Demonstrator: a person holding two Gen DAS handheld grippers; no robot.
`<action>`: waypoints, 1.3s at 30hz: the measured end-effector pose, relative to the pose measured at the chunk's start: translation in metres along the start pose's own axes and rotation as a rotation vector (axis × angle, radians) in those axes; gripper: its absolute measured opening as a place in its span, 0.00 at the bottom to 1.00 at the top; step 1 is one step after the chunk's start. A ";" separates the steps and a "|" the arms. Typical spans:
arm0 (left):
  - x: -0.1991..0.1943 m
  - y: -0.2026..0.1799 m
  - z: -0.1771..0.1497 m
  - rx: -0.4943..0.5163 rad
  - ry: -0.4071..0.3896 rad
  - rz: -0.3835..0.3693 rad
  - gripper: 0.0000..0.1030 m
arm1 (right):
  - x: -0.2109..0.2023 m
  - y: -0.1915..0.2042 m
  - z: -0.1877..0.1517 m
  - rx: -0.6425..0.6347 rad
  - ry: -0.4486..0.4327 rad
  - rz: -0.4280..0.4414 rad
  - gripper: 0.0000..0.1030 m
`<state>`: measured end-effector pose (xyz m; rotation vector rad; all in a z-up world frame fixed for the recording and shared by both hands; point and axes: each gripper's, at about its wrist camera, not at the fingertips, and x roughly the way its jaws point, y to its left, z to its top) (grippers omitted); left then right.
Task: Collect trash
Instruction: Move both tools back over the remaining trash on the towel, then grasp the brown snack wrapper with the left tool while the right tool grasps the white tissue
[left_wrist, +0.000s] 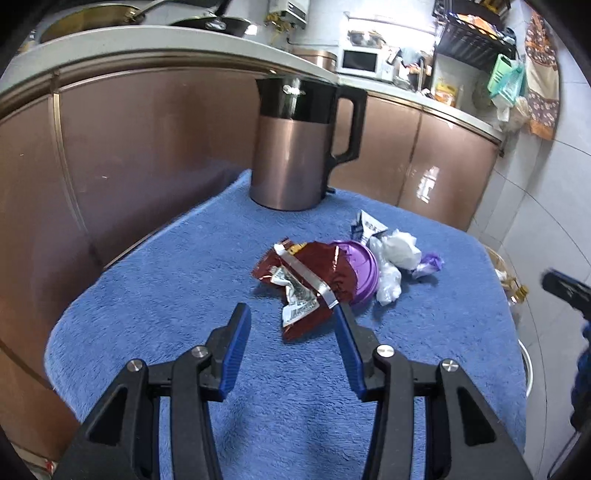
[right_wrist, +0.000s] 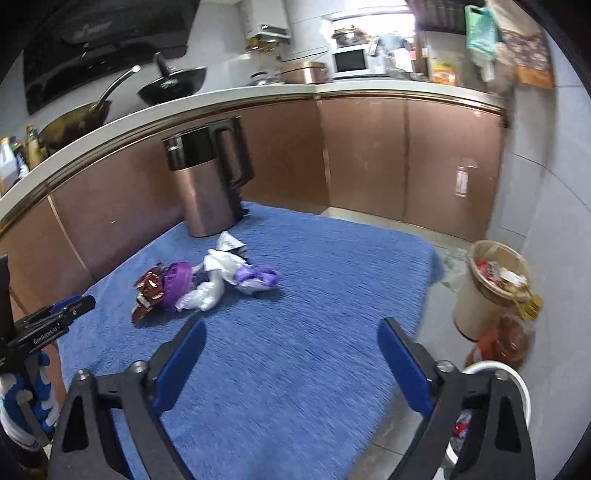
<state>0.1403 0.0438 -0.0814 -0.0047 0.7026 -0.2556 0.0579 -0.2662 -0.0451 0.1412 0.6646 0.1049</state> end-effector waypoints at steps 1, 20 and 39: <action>0.004 0.000 0.001 0.001 0.012 -0.024 0.43 | 0.010 0.003 0.005 -0.005 0.007 0.025 0.83; 0.109 -0.012 0.028 -0.063 0.118 -0.061 0.43 | 0.137 0.053 0.045 -0.139 0.096 0.160 0.78; 0.069 0.020 0.002 -0.169 0.064 -0.034 0.13 | 0.149 0.055 0.046 -0.133 0.067 0.185 0.06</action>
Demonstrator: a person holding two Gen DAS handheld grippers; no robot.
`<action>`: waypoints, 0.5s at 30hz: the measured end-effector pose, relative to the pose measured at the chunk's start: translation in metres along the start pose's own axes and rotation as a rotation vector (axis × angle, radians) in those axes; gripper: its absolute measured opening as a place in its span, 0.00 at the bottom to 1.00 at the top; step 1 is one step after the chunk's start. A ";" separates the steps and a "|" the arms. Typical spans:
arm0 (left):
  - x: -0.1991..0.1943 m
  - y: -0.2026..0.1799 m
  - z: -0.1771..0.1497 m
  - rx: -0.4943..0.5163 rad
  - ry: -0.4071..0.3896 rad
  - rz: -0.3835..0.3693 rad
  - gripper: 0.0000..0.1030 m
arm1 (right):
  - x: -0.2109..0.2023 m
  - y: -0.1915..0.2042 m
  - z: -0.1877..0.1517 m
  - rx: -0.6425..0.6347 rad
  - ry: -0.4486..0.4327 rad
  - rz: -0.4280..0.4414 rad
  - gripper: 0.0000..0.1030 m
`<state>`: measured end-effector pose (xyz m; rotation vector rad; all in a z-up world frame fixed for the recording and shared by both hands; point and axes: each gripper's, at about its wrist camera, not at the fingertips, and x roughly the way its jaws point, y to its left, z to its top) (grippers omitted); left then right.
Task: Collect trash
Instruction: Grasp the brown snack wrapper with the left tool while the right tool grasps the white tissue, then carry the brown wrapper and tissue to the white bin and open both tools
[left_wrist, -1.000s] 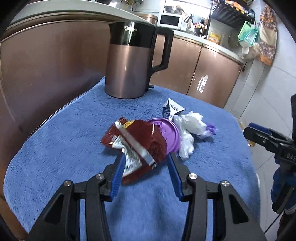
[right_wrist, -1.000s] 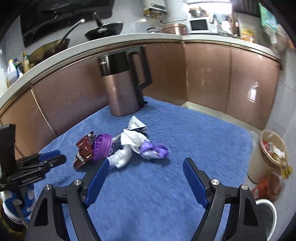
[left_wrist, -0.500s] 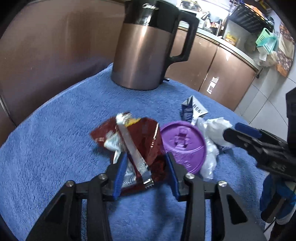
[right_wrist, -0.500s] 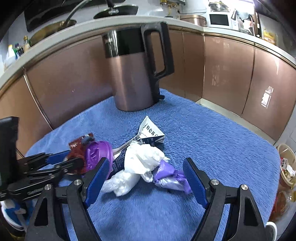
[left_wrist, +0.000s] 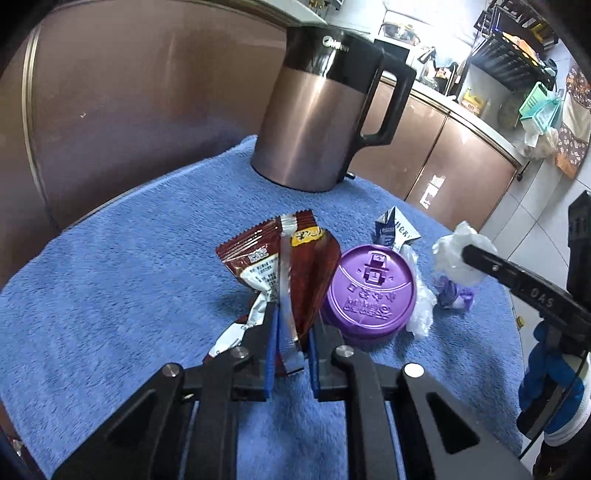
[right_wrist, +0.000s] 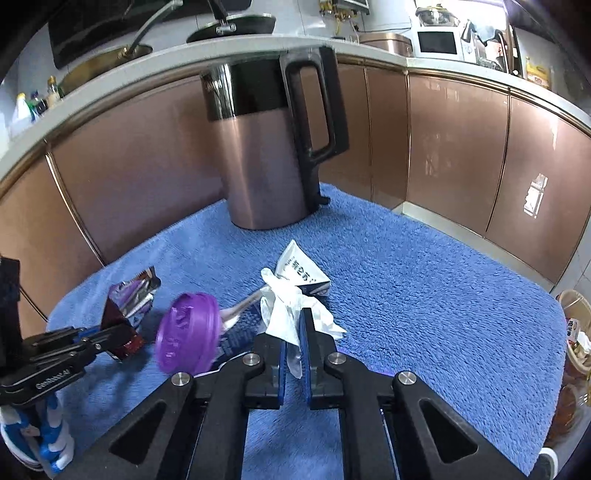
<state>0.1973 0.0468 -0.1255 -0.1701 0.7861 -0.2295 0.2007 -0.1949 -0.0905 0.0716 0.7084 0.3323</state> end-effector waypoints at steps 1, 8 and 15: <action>-0.007 0.000 -0.001 0.000 -0.008 0.003 0.13 | -0.005 0.001 0.000 0.004 -0.007 0.005 0.06; -0.044 -0.003 -0.004 0.008 -0.037 0.015 0.13 | -0.072 0.006 -0.008 0.025 -0.089 0.010 0.06; -0.076 -0.030 -0.011 0.041 -0.058 -0.010 0.13 | -0.147 -0.013 -0.031 0.104 -0.177 -0.008 0.06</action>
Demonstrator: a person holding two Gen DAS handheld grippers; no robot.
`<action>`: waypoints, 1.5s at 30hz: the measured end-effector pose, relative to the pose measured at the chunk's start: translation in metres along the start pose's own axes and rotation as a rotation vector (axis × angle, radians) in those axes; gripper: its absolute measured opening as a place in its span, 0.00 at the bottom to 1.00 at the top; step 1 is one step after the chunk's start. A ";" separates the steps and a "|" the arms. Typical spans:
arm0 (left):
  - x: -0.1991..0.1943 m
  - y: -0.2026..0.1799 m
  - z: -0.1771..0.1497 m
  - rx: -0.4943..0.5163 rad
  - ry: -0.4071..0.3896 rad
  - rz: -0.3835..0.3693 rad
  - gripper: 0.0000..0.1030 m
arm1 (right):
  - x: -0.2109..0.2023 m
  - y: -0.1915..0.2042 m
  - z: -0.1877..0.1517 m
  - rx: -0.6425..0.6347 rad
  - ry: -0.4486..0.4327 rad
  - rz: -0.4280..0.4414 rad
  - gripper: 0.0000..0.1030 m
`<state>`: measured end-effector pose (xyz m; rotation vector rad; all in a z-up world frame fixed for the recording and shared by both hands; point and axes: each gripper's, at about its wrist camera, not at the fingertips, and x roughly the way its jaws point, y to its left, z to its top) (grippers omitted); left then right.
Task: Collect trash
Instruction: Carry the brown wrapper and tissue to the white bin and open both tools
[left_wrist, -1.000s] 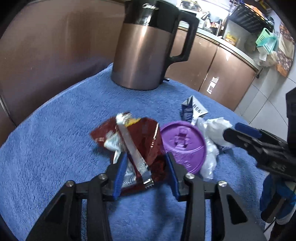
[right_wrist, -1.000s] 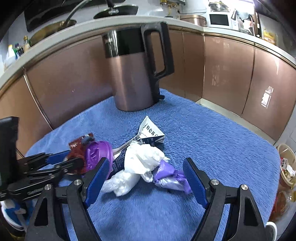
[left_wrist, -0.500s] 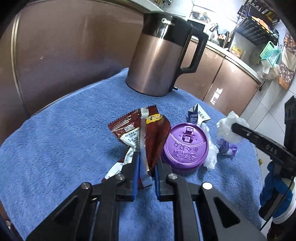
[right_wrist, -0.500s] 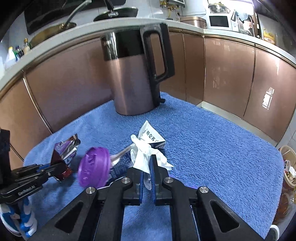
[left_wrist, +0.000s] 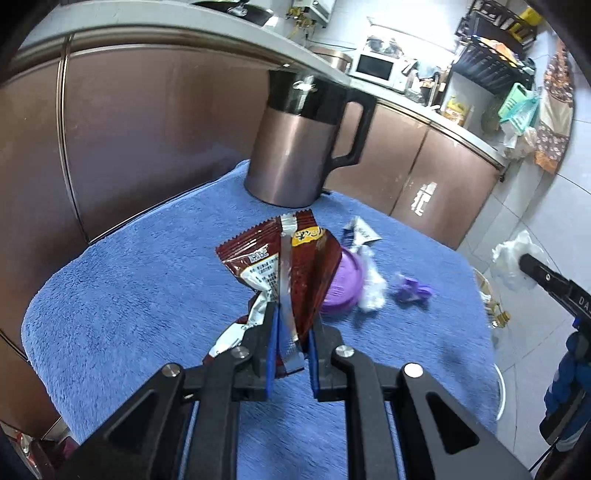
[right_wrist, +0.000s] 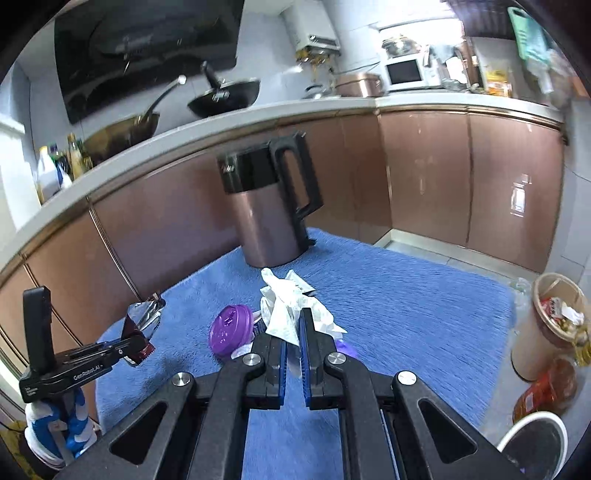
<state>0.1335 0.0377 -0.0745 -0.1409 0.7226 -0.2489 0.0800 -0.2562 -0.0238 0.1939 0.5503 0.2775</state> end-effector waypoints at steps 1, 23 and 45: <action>-0.005 -0.007 -0.001 0.010 -0.005 -0.007 0.13 | -0.010 -0.004 -0.002 0.009 -0.008 -0.008 0.06; 0.013 -0.232 -0.036 0.372 0.161 -0.291 0.13 | -0.166 -0.171 -0.119 0.312 -0.039 -0.426 0.07; 0.145 -0.478 -0.085 0.480 0.462 -0.600 0.42 | -0.161 -0.278 -0.164 0.427 0.067 -0.667 0.20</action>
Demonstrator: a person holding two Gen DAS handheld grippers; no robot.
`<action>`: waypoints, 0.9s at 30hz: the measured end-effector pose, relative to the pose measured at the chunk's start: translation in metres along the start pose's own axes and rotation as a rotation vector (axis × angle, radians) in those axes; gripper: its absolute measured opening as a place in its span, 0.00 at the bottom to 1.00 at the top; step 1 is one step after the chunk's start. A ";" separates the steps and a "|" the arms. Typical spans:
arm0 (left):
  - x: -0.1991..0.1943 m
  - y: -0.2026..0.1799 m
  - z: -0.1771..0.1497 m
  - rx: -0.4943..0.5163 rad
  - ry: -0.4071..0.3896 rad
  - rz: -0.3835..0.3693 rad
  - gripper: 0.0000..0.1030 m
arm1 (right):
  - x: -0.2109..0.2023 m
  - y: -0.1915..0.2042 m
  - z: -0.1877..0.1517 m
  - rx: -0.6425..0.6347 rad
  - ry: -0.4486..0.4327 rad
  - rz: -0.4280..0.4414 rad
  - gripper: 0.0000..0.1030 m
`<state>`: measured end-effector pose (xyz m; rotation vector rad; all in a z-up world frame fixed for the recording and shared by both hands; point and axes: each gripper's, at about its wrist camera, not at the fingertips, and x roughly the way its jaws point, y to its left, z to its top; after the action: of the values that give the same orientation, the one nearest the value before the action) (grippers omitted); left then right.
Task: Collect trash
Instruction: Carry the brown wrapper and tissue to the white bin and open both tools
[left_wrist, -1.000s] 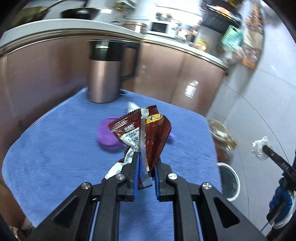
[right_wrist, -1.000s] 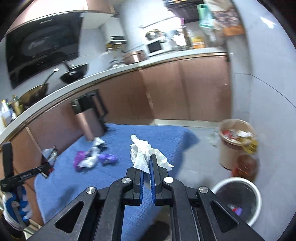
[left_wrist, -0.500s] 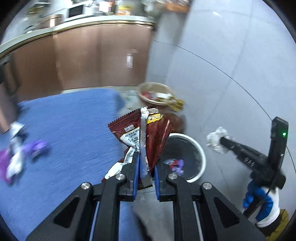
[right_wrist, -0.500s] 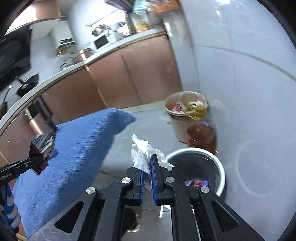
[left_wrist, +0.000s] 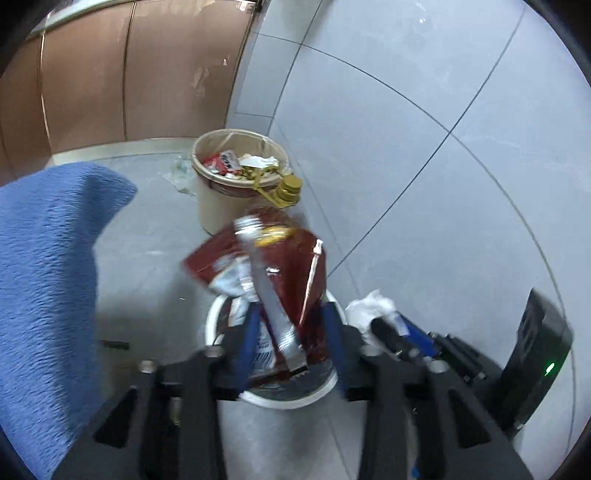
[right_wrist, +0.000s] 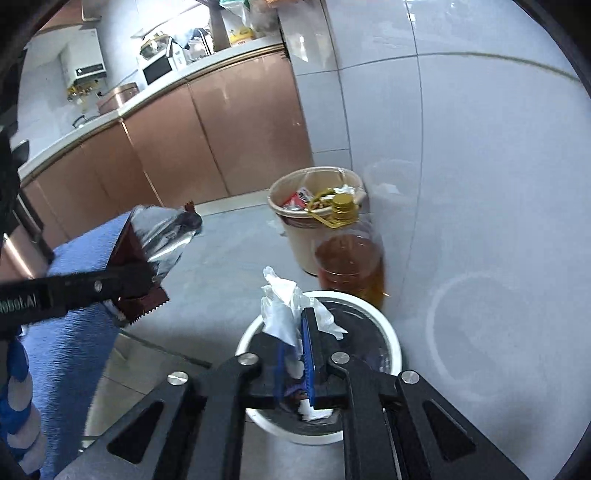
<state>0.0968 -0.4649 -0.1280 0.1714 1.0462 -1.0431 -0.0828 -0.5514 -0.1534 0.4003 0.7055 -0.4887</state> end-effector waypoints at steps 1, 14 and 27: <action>0.003 0.001 0.004 -0.011 0.001 -0.010 0.46 | 0.000 -0.001 -0.001 0.000 -0.001 -0.008 0.25; -0.056 0.015 -0.013 -0.010 -0.081 0.016 0.47 | -0.022 0.012 -0.007 0.010 -0.036 -0.015 0.40; -0.169 0.069 -0.062 -0.037 -0.237 0.155 0.47 | -0.055 0.058 -0.006 -0.054 -0.069 0.042 0.42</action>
<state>0.0951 -0.2872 -0.0529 0.0943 0.8231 -0.8796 -0.0903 -0.4851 -0.1084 0.3457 0.6407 -0.4410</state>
